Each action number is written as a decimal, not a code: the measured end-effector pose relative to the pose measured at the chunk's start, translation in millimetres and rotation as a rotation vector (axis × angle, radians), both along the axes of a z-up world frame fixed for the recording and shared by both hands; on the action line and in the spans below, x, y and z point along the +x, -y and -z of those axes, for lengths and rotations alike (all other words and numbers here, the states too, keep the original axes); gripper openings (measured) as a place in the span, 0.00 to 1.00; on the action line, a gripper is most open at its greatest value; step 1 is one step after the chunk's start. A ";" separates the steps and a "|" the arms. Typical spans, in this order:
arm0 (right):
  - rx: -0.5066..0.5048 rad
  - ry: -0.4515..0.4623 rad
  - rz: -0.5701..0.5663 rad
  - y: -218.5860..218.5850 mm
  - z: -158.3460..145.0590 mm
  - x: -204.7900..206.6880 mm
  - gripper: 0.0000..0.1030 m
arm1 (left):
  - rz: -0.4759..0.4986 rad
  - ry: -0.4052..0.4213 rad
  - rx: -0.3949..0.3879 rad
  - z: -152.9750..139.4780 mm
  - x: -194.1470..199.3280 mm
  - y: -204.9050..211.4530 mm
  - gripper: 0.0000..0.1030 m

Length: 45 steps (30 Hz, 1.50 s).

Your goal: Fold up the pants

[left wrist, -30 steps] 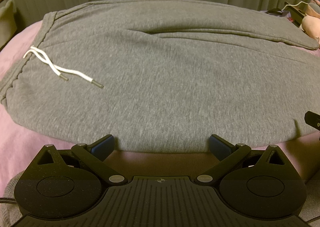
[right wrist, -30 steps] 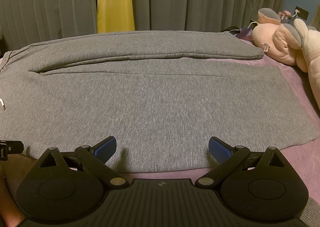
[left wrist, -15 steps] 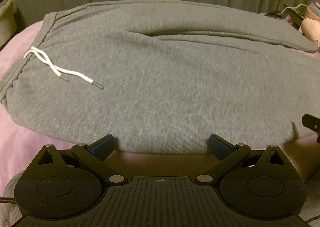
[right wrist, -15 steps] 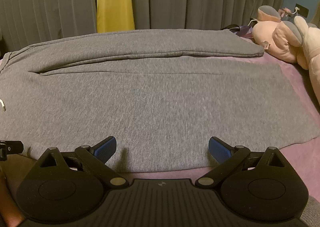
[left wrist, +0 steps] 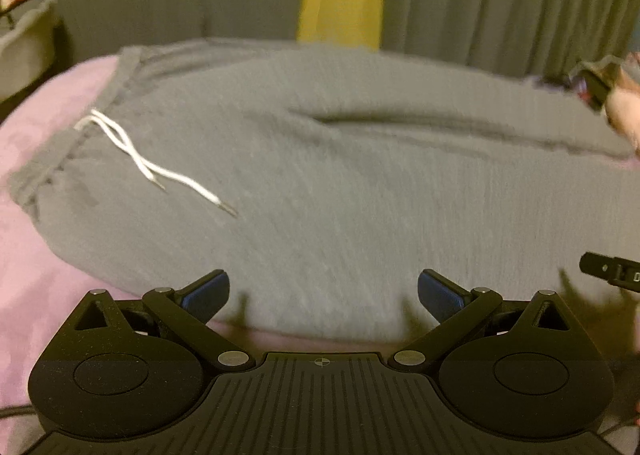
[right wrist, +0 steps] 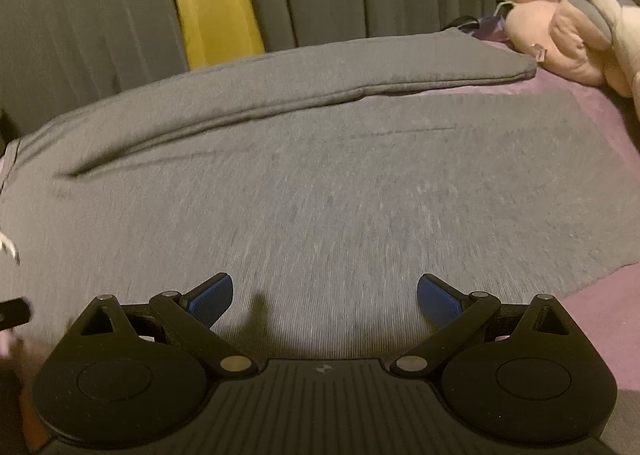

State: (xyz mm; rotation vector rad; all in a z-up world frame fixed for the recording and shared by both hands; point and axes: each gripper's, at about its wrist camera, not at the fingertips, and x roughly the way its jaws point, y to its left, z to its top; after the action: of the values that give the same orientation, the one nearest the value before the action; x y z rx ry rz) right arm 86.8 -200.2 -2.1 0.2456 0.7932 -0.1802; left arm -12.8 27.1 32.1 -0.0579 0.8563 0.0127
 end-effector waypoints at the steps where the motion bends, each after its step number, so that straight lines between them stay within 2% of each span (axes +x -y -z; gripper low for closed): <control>1: 0.016 0.003 0.017 4.4 1.2 5.1 0.96 | -0.023 0.029 -0.001 -5.4 -2.0 -5.4 1.00; 6: 0.137 -0.106 0.082 33.6 21.1 34.9 0.96 | -0.171 0.203 0.018 -32.1 -1.3 -35.1 1.00; 8: 0.162 -0.095 0.119 40.0 24.5 38.7 0.96 | -0.217 0.234 0.028 -37.9 9.8 -42.2 1.00; 11: 0.139 -0.114 0.124 37.7 27.6 45.3 0.97 | -0.276 0.221 -0.025 -39.4 39.4 -49.4 1.00; 15: -0.001 -0.174 0.083 20.6 30.0 56.6 0.97 | -0.354 0.191 -0.104 -26.9 81.5 -46.8 1.00; 17: -0.026 -0.184 0.075 20.2 30.0 61.1 0.97 | -0.384 0.195 -0.091 -19.8 98.0 -41.6 1.00; 19: -0.031 -0.186 0.050 27.1 25.6 64.2 0.97 | -0.406 0.217 -0.031 -5.8 107.5 -40.7 1.00; 21: -0.034 -0.189 0.036 34.4 19.4 73.0 0.96 | -0.423 0.206 0.026 13.8 113.3 -44.1 1.00; 24: 0.059 -0.133 0.048 59.8 0.9 98.2 0.95 | -0.475 0.153 0.014 29.5 121.4 -62.0 1.00; 26: 0.129 -0.084 0.078 79.7 -13.5 134.9 0.89 | -0.526 0.146 -0.006 31.4 123.6 -71.2 1.00; 27: 0.160 -0.059 0.100 90.9 -21.4 157.5 0.82 | -0.538 0.169 0.008 31.5 122.9 -71.9 1.00; 28: 0.192 -0.032 0.106 99.5 -27.9 179.0 0.67 | -0.540 0.198 0.037 31.9 122.0 -70.7 1.00; 29: 0.214 -0.016 0.101 105.3 -32.0 199.8 0.59 | -0.538 0.216 0.064 33.2 121.8 -67.9 1.00; 30: 0.221 -0.020 0.107 110.8 -35.4 226.5 0.43 | -0.528 0.222 0.087 35.1 122.9 -64.3 1.00; 31: 0.216 -0.021 0.128 115.1 -37.6 248.7 0.33 | -0.513 0.212 0.103 37.8 125.3 -60.9 1.00; 33: 0.214 -0.027 0.174 123.7 -39.6 294.9 0.32 | -0.471 0.170 0.116 42.7 132.8 -52.5 1.00; 36: 0.267 -0.042 0.261 138.7 -32.6 350.2 0.32 | -0.404 0.146 0.151 50.8 135.5 -39.0 1.00; 38: 0.304 -0.052 0.325 149.5 -26.7 380.4 0.41 | -0.381 0.137 0.180 56.8 138.8 -33.0 1.00; 40: 0.316 -0.055 0.367 154.6 -20.4 400.6 0.66 | -0.379 0.145 0.186 62.2 139.1 -31.3 1.00; 45: 0.212 -0.111 0.425 147.1 0.4 436.7 0.67 | -0.403 0.166 0.140 68.2 137.9 -34.2 1.00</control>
State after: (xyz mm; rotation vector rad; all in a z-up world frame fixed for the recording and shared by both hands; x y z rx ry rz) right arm 523.5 -347.3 -2.5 0.6090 0.8643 -0.5143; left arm 125.2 61.3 -36.1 -0.0982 0.6649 0.4393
